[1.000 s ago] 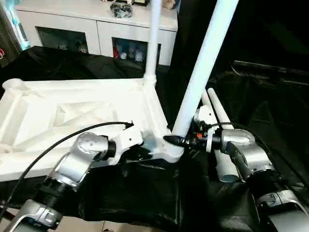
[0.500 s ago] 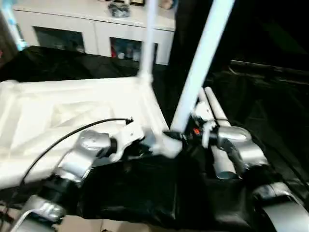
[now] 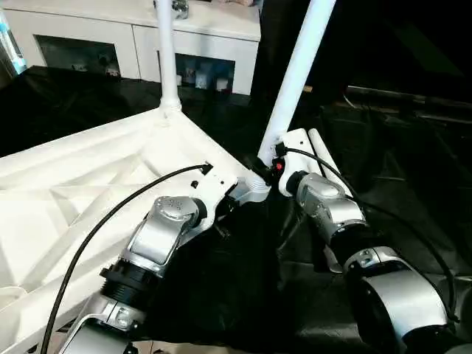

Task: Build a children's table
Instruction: Insert table leg to table base

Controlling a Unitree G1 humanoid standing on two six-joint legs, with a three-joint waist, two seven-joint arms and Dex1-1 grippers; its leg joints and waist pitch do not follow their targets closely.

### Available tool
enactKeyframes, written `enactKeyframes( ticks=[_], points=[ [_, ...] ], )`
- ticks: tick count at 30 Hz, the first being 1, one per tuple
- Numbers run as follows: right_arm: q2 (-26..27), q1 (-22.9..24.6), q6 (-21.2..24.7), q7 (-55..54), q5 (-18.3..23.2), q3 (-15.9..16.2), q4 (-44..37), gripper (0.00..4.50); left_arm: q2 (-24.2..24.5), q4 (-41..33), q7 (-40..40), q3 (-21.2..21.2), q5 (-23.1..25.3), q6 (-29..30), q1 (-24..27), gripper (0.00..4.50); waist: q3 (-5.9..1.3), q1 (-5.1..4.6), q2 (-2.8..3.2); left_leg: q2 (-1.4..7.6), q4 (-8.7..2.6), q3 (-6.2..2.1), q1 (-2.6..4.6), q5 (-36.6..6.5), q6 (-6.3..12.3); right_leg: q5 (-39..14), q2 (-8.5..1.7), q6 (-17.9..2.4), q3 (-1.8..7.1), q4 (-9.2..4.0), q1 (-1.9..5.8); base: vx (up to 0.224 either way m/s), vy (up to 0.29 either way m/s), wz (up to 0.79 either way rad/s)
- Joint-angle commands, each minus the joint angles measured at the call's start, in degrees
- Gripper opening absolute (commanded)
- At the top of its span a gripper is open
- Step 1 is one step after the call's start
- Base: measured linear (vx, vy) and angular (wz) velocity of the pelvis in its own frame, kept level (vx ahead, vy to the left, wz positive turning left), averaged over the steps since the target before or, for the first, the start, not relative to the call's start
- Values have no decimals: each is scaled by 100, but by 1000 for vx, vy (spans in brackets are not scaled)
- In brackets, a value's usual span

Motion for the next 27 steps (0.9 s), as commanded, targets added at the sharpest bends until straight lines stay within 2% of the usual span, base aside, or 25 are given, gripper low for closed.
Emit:
enactKeyframes(
  ticks=[1,3,5,7,8,10,11,13,14,17,18,20,25,26,27],
  points=[
    [34,287,270,26,-165,74,485,188,-22,-492,97,134,-54,-218,-277,0,-347,37,104,80,-402,22,116,-1162,75,-209,-224,-1379,90,-344,261,0,0,0],
    [41,285,269,126,-133,56,492,188,-4,-501,77,118,-75,-223,-274,0,-341,34,107,90,-416,13,129,-1390,-7,-524,-233,-1319,93,-371,251,0,0,0],
    [39,237,223,116,-184,41,554,258,24,-548,37,101,-88,-196,-266,0,-344,30,117,92,-422,6,128,-1416,-56,-554,-231,-1291,95,-369,247,0,0,0],
    [24,188,168,212,-202,30,560,261,94,-583,-44,59,-91,-226,-253,0,-354,24,131,92,-415,6,130,-1372,-66,-416,-227,-1319,93,-355,249,0,0,0],
    [18,163,152,290,-188,19,544,261,146,-582,-110,26,-85,-312,-247,0,-353,23,132,92,-414,6,126,-1344,-59,-358,-225,-1336,93,-348,254,0,0,0],
    [11,139,138,326,-192,13,528,297,195,-581,-187,-7,-85,-386,-239,0,-384,41,129,80,-385,14,108,-1054,25,14,-230,-1408,96,-302,291,0,0,0],
    [11,139,138,326,-192,13,528,297,195,-581,-187,-7,-85,-386,-239,0,-377,41,136,81,-382,17,107,-967,60,121,-222,-1426,94,-295,280,0,0,0],
    [-77,127,98,698,-218,84,325,305,344,-581,-390,-89,-85,-539,-199,0,-362,45,173,80,-380,26,117,-970,110,137,-220,-1481,91,-305,274,0,0,0],
    [-99,129,89,777,-227,105,278,320,372,-582,-436,-103,-91,-569,-190,0,-365,45,161,81,-381,24,112,-1002,120,98,-221,-1486,88,-311,283,0,0,0],
    [-270,189,95,1286,-207,162,14,346,499,-584,-666,-173,-136,-743,-142,0,-366,60,173,88,-366,33,120,-924,149,238,-220,-1538,93,-290,287,0,0,0],
    [-310,201,97,1402,-192,161,-37,346,527,-590,-708,-192,-143,-769,-131,0,-368,72,207,86,-364,30,120,-899,157,285,-222,-1551,95,-281,291,0,0,0],
    [-458,273,42,1772,-191,196,-220,368,617,-605,-957,-263,-224,-916,-95,0,-372,91,192,86,-351,38,121,-847,203,381,-221,-1611,92,-269,301,0,0,0],
    [-801,528,21,2535,-172,341,-695,368,803,-547,-1462,-428,-330,-1341,-41,0,-369,160,243,92,-329,48,135,-723,309,540,-219,-1676,91,-254,301,0,0,0],
    [-942,655,29,2842,-183,439,-894,368,852,-504,-1622,-462,-368,-1414,-24,0,-363,191,270,95,-327,50,144,-706,308,552,-217,-1677,91,-251,295,0,0,0],
    [-964,678,37,2889,-179,453,-931,368,860,-501,-1649,-469,-373,-1432,-20,0,-365,217,256,95,-320,59,151,-704,308,566,-218,-1682,96,-248,293,0,0,0]
  ],
)
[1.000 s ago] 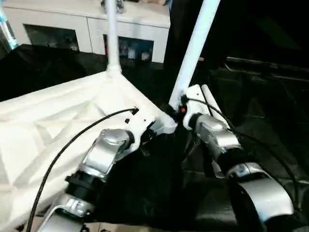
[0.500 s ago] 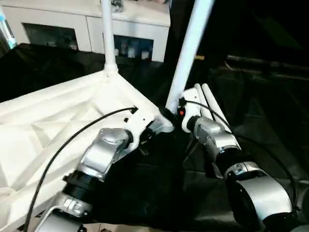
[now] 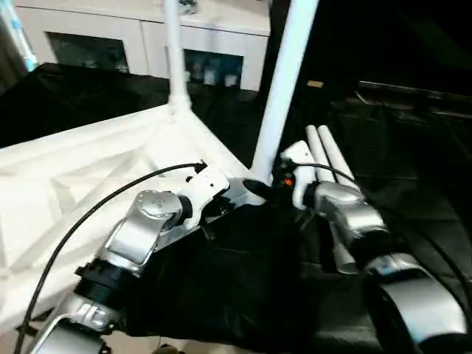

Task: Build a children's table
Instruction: Insert table leg to table base, then rotate leg to tighten

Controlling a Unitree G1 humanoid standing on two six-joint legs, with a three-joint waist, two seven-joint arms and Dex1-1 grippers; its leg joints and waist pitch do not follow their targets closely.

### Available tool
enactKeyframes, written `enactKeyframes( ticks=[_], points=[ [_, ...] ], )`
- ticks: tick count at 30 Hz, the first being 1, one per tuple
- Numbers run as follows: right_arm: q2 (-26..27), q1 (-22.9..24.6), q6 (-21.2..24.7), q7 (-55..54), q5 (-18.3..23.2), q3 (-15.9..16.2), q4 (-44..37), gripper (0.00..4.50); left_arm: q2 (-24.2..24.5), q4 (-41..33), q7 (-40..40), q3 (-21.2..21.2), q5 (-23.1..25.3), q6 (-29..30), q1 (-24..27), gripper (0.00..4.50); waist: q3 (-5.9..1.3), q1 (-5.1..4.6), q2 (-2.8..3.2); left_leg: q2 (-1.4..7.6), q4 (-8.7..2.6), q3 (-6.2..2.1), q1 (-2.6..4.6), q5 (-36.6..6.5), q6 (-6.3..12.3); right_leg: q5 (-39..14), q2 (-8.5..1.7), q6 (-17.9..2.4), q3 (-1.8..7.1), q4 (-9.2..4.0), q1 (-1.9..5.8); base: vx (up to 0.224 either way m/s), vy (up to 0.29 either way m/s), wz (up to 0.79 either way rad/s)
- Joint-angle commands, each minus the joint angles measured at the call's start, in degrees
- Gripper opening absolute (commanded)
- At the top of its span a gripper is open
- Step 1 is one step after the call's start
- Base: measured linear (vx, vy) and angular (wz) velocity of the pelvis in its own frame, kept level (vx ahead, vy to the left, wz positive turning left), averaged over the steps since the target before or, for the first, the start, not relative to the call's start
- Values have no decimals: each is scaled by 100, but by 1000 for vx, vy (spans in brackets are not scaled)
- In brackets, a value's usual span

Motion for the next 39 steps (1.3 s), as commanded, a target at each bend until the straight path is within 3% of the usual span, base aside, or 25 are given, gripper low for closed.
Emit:
enactKeyframes(
  ticks=[1,6,7,10,11,12,13,15,20,27,31,34,36,38,39],
  points=[
    [-177,171,63,486,-10,153,-419,368,-13,-310,-339,-140,-143,-431,-91,0,-462,2,112,90,-333,33,191,-708,311,554,-210,-1663,96,-265,330,0,0,0],
    [-546,623,262,1318,-19,464,-1121,368,177,-264,-780,-298,-161,-861,-18,0,-452,15,142,95,-339,24,179,-871,285,407,-217,-1626,94,-269,332,0,0,0],
    [-623,747,279,1491,-17,526,-1305,368,222,-235,-872,-335,-164,-895,-4,0,-438,17,161,97,-349,18,182,-982,227,242,-221,-1613,96,-282,318,0,0,0],
    [-700,867,320,1629,11,591,-1507,368,281,-187,-978,-382,-152,-1041,22,0,-430,-5,138,95,-365,10,174,-1181,147,-62,-229,-1579,100,-309,320,0,0,0],
    [-731,921,340,1685,20,618,-1597,368,321,-136,-1009,-410,-117,-1124,31,0,-426,3,174,97,-368,5,184,-1232,128,-135,-230,-1566,101,-317,309,0,0,0],
    [-740,939,351,1697,22,624,-1628,368,332,-117,-1020,-418,-107,-1152,33,0,-414,-11,158,97,-375,6,185,-1359,101,-288,-226,-1535,104,-341,302,0,0,0],
    [-764,998,419,1724,27,636,-1746,344,360,-49,-1058,-424,-84,-1228,34,0,-417,-25,153,92,-383,-4,171,-1401,66,-390,-230,-1514,103,-334,314,0,0,0],
    [-774,1030,465,1731,26,642,-1811,344,367,-27,-1082,-416,-84,-1253,33,0,-415,-30,158,91,-383,-7,182,-1393,48,-457,-227,-1481,108,-347,303,0,0,0],
    [-806,1152,512,1798,-59,752,-1972,295,403,51,-1126,-402,-58,-1350,39,0,-422,-22,159,93,-376,-4,188,-1355,42,-433,-225,-1487,111,-339,291,0,0,0],
    [-739,1237,563,1717,-109,810,-2004,276,407,113,-1017,-355,-39,-1363,79,0,-424,-23,152,91,-375,-4,184,-1312,58,-410,-224,-1492,108,-331,292,0,0,0],
    [-611,1308,661,1348,-105,718,-1952,274,254,128,-770,-213,-91,-1172,85,0,-400,-28,146,83,-391,-4,188,-1423,16,-649,-228,-1445,112,-363,283,0,0,0],
    [-18,1106,648,-302,-164,225,-1232,274,-147,320,2,-10,0,-791,-62,0,-372,-69,130,73,-427,-25,219,-1852,-197,-1514,-258,-1282,118,-433,260,0,0,0],
    [184,1013,660,-802,-166,77,-985,274,-283,417,272,23,68,-726,-117,0,-372,-123,128,69,-451,-53,193,-1930,-294,-1774,-256,-1146,110,-447,263,0,0,0],
    [434,897,656,-1315,-115,-84,-744,273,-440,526,567,45,151,-643,-157,0,-374,-175,164,68,-436,-51,221,-2083,-288,-1869,-257,-1120,125,-467,203,0,0,0],
    [519,860,657,-1484,-97,-137,-670,273,-493,562,665,54,181,-613,-169,0,-372,-198,148,63,-434,-52,215,-2114,-272,-1920,-253,-1104,124,-485,206,0,0,0]
  ],
)
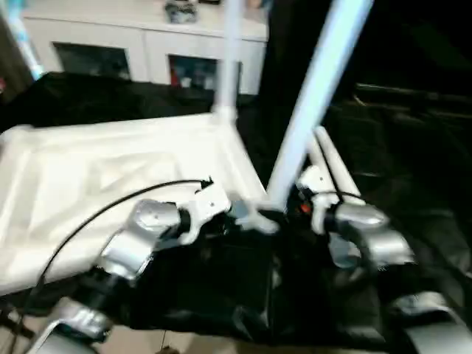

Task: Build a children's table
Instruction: Rotate leg to tighten

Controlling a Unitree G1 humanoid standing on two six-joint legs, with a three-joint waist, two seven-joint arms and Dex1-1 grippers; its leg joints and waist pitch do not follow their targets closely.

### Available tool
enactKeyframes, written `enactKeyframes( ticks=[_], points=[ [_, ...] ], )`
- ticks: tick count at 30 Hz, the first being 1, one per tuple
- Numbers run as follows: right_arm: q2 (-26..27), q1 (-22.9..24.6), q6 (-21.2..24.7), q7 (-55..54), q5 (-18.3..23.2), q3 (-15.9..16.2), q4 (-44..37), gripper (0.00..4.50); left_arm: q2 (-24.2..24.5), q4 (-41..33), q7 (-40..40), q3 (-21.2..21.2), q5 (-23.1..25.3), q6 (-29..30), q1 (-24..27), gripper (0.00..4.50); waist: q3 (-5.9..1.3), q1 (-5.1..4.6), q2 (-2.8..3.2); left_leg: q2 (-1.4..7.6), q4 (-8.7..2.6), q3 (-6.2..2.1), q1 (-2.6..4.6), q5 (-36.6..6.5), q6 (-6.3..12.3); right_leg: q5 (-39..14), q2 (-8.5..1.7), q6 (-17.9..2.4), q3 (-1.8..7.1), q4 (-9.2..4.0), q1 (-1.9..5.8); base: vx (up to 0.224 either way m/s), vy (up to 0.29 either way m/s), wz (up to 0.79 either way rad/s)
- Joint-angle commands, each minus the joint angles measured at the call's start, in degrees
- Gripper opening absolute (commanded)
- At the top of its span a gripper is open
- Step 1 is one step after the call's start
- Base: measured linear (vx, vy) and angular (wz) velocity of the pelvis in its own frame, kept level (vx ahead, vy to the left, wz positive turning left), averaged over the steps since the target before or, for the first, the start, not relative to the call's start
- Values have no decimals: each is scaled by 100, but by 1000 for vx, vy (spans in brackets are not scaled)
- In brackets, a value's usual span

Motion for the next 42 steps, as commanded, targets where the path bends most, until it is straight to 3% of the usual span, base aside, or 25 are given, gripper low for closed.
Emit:
enactKeyframes(
  ticks=[1,7,8,9,14,17,23,34,42],
  points=[
    [281,-36,118,-529,-27,19,411,273,-266,19,572,148,31,23,-224,0,-364,-5,73,67,-459,-30,120,-2079,-270,-1945,-251,-1054,111,-532,164,0,0,0],
    [827,-403,-282,-1485,-255,-27,899,273,-700,274,1287,216,220,100,-391,0,-372,-16,83,61,-457,-24,117,-2051,-247,-1774,-237,-1046,106,-534,146,0,0,0],
    [863,-449,-321,-1402,-203,-71,945,329,-714,293,1261,186,231,33,-407,0,-381,-13,84,63,-457,-23,106,-2015,-229,-1673,-236,-1052,107,-525,158,0,0,0],
    [879,-472,-366,-1313,-155,-116,964,343,-710,288,1220,157,231,-10,-401,0,-385,-10,54,67,-456,-15,101,-1979,-182,-1578,-235,-1065,106,-524,167,0,0,0],
    [697,-431,-263,-589,111,-245,816,386,-523,170,713,30,165,-294,-253,0,-393,11,62,71,-450,-3,79,-1726,-36,-1177,-228,-1160,105,-488,202,0,0,0],
    [375,-319,-359,-5,-11,-4,591,399,-402,72,317,45,-40,-417,-134,0,-393,30,68,75,-441,11,76,-1588,15,-1043,-236,-1225,108,-481,213,0,0,0],
    [-258,-70,-473,1295,-65,361,85,399,-82,-161,-578,-15,-398,-505,58,0,-383,46,64,85,-444,16,81,-1603,78,-1129,-237,-1275,105,-489,219,0,0,0],
    [-903,71,-623,2679,-191,812,-293,399,480,-338,-1759,-282,-484,-716,212,0,-369,53,94,99,-457,12,95,-1718,82,-1213,-235,-1335,108,-485,213,0,0,0],
    [-936,134,-597,2967,-145,880,-406,336,567,-291,-1962,-280,-496,-775,195,0,-376,53,87,99,-448,20,93,-1583,125,-1063,-234,-1403,108,-466,222,0,0,0]
  ],
)
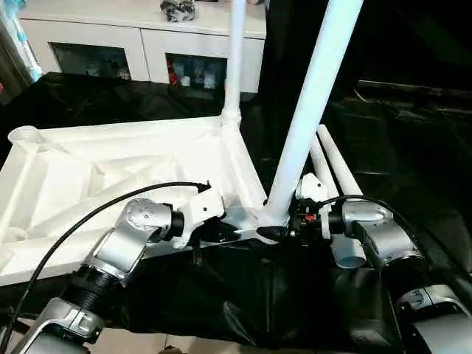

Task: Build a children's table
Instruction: Rotate leg to tighten

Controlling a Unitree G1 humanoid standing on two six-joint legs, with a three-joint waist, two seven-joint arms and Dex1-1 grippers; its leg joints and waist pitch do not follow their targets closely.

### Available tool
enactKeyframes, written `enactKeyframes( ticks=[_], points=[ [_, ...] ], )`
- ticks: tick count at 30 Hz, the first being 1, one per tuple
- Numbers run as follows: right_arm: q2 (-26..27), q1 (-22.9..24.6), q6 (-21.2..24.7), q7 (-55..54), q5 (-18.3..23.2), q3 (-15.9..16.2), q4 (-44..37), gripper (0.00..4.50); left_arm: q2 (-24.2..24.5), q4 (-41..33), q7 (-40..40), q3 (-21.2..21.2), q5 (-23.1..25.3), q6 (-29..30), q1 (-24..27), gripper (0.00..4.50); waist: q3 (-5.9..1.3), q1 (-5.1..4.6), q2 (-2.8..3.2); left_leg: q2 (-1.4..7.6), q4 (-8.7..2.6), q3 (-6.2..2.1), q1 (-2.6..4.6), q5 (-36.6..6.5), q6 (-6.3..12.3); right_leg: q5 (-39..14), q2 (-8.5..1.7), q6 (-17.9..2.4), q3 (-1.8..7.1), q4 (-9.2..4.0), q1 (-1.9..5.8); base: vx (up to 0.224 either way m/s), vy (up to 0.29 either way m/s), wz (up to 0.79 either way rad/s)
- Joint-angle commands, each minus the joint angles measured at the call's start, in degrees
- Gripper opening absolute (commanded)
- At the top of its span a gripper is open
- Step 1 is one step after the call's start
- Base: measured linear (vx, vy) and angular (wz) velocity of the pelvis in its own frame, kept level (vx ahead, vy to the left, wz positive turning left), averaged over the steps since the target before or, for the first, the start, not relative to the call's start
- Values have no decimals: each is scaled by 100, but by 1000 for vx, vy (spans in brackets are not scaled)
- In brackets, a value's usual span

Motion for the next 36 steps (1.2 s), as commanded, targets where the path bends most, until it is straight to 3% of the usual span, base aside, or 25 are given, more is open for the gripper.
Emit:
enactKeyframes(
  ticks=[1,5,6,7,9,11,13,18,19,21,22,23,26,28,32,36],
  points=[
    [41,61,39,181,9,162,-166,329,-109,-125,-160,-208,-63,-129,17,0,-388,-3,15,102,-416,16,117,-1581,122,-1077,-235,-1394,112,-433,229,0,0,0],
    [105,138,167,227,113,121,-218,292,-138,-153,-130,-137,-121,-77,51,0,-380,3,21,103,-419,19,120,-1572,129,-1069,-230,-1397,116,-430,226,0,0,0],
    [125,156,210,222,136,105,-226,286,-150,-150,-96,-126,-116,-74,57,0,-385,5,-24,105,-419,17,111,-1542,141,-1087,-239,-1378,114,-426,238,0,0,0],
    [137,166,237,218,150,94,-232,278,-158,-148,-73,-120,-112,-72,61,0,-379,9,-8,105,-421,16,111,-1547,143,-1150,-243,-1356,118,-432,231,0,0,0],
    [246,184,264,0,116,57,-147,277,-269,-75,193,-44,-70,3,44,0,-380,7,-36,107,-418,22,111,-1530,138,-1195,-245,-1335,120,-434,225,0,0,0],
    [354,177,321,-239,89,13,-56,275,-385,2,461,38,-37,50,12,0,-364,6,-21,104,-428,20,114,-1559,113,-1300,-244,-1304,124,-449,212,0,0,0],
    [575,92,288,-985,-46,-92,215,274,-609,151,971,170,59,157,-98,0,-345,-13,-64,102,-442,14,124,-1758,32,-1755,-261,-1187,124,-493,193,0,0,0],
    [1281,-278,361,-3093,-165,-529,982,273,-1278,601,2407,527,267,507,-517,0,-309,-82,-64,74,-456,-23,148,-2145,-172,-2740,-277,-890,113,-578,120,0,0,0],
    [1407,-353,350,-3445,-154,-623,1093,273,-1385,653,2634,577,294,553,-574,0,-342,-102,-77,59,-465,-54,111,-2062,-237,-2834,-292,-778,90,-579,160,0,0,0],
    [1557,-465,338,-3899,-107,-784,1238,273,-1499,706,2884,623,340,590,-635,0,-352,-103,-71,65,-456,-35,107,-2002,-183,-2592,-279,-774,103,-582,131,0,0,0],
    [1648,-549,357,-4165,-44,-903,1334,273,-1572,741,3015,644,365,610,-677,0,-351,-111,-9,63,-457,-28,116,-2060,-169,-2442,-262,-808,108,-592,113,0,0,0],
    [1898,-767,269,-4518,72,-1067,1476,273,-1804,727,3212,679,369,699,-749,0,-362,-112,-31,59,-453,-30,103,-2037,-152,-2338,-256,-816,101,-579,135,0,0,0],
    [2009,-842,70,-4513,-9,-1007,1490,273,-1919,680,3175,652,376,685,-739,0,-402,-98,-27,65,-429,-2,85,-1710,-67,-1622,-240,-981,106,-515,163,0,0,0],
    [2018,-840,31,-4449,-12,-991,1487,342,-1928,665,3143,639,369,674,-724,0,-419,-86,-43,58,-412,15,58,-1452,54,-1184,-237,-1072,100,-474,202,0,0,0],
    [1998,-759,134,-3866,166,-1104,1325,379,-1830,573,2878,511,346,585,-601,0,-447,-41,-40,66,-370,44,63,-981,317,-417,-227,-1286,104,-402,239,13,0,0],
    [1613,-620,94,-3405,57,-978,1149,411,-1685,332,2513,460,263,652,-423,0,-433,-27,-7,80,-376,54,79,-949,374,-288,-224,-1431,96,-399,246,0,0,0]
  ],
)
